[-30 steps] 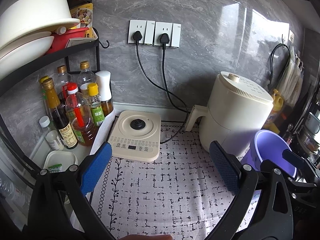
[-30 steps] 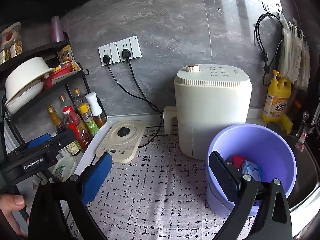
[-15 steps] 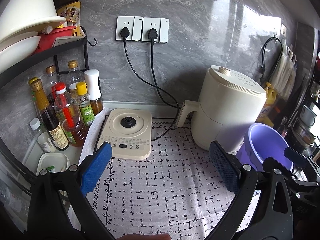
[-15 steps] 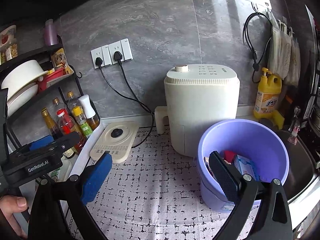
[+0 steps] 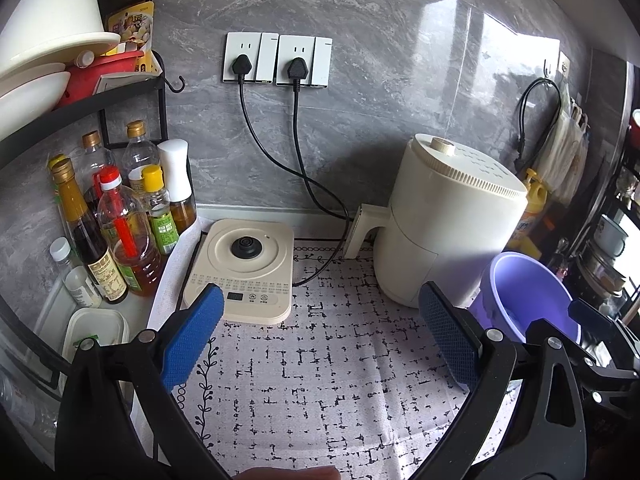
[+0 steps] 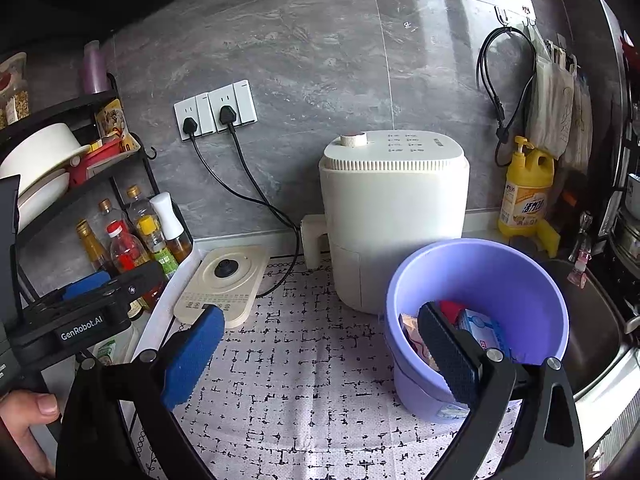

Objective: Collect trash

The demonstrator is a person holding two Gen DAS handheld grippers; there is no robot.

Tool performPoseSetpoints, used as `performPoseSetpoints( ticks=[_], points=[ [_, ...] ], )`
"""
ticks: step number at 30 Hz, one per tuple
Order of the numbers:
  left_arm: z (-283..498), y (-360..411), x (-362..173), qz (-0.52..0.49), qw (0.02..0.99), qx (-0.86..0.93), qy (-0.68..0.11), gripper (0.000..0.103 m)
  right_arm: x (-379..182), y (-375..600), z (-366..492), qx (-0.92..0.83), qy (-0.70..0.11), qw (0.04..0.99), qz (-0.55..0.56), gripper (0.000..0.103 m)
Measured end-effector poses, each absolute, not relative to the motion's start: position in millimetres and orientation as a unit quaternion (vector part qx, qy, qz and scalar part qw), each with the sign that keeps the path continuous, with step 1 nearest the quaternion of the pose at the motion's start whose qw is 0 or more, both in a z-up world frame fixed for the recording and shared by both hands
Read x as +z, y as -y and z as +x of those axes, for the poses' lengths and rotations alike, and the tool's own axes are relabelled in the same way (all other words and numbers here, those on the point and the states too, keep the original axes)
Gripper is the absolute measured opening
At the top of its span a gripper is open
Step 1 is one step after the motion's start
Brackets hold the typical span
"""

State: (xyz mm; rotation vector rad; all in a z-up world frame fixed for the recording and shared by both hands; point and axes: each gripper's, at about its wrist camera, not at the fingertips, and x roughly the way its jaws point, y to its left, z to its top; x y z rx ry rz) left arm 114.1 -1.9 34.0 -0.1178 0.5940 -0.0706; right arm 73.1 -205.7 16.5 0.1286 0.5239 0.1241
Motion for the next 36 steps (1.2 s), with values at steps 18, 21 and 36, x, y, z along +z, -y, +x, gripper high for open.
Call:
performPoseSetpoints(
  ticks=[18, 21, 36],
  points=[
    [119.0, 4.1, 34.2, -0.061, 0.954, -0.031, -0.291, 0.097, 17.9, 212.9, 77.4, 0.051, -0.256, 0.963, 0.064, 0.095],
    [119.6, 3.2, 33.5, -0.059, 0.954, -0.032, -0.291, 0.097, 17.9, 214.0, 79.2, 0.051, -0.256, 0.963, 0.065, 0.095],
    [116.5, 3.2, 34.4, -0.055, 0.956, -0.031, -0.287, 0.097, 16.7, 213.6, 80.3, 0.054, -0.255, 0.963, 0.064, 0.095]
  ],
)
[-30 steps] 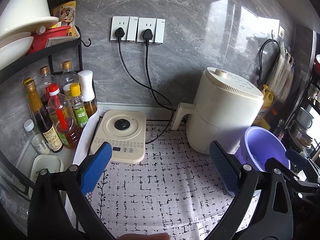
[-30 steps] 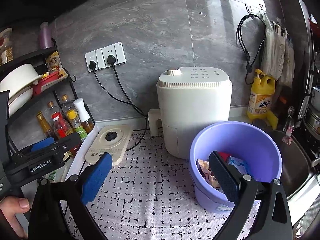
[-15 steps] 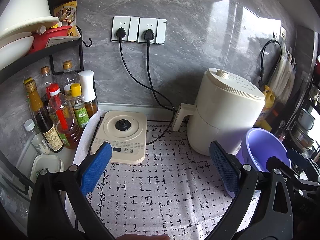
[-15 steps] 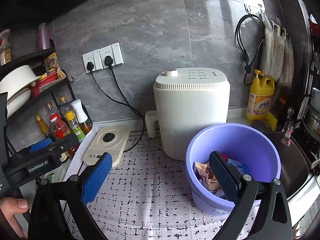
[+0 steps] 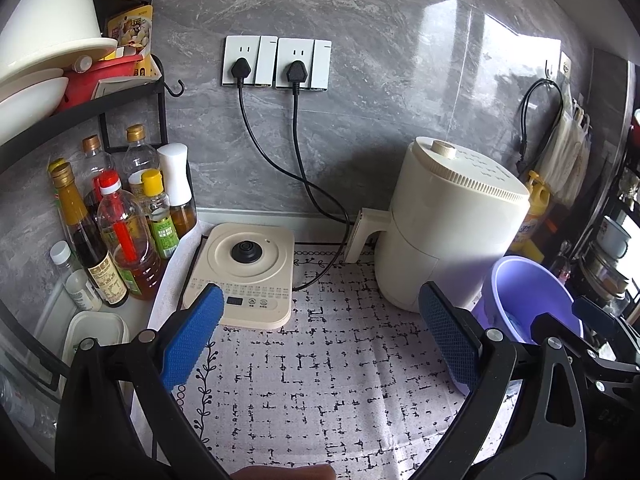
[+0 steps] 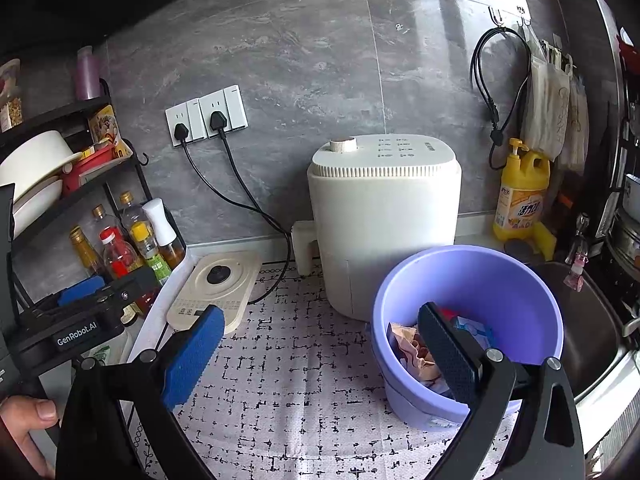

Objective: Collect trash

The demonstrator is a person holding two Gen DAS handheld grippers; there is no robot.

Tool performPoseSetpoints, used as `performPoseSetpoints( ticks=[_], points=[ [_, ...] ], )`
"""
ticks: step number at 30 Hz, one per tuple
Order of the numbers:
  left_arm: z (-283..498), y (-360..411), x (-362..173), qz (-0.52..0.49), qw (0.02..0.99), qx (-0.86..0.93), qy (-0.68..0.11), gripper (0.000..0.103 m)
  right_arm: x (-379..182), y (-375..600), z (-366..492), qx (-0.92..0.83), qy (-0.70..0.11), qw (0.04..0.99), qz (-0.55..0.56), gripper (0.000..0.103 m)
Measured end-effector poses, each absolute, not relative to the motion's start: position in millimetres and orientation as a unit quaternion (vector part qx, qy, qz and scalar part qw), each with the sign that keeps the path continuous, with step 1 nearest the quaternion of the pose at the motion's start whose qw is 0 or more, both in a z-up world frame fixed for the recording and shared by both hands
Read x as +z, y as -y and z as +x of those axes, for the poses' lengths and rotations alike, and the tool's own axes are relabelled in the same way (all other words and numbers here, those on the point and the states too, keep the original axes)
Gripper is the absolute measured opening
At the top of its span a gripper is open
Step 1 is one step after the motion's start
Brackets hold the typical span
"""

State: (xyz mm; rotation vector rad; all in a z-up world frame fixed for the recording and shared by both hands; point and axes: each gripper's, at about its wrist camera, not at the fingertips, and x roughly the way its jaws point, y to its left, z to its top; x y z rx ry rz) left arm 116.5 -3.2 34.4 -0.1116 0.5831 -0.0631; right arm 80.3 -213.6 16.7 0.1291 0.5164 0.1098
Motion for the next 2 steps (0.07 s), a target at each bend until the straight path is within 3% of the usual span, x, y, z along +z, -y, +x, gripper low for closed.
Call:
performPoseSetpoints(
  ticks=[2],
  points=[
    [115.5, 2.1, 35.0, -0.054, 0.956, -0.03, -0.286, 0.097, 16.8, 212.7, 80.4, 0.055, -0.254, 0.963, 0.064, 0.095]
  ],
)
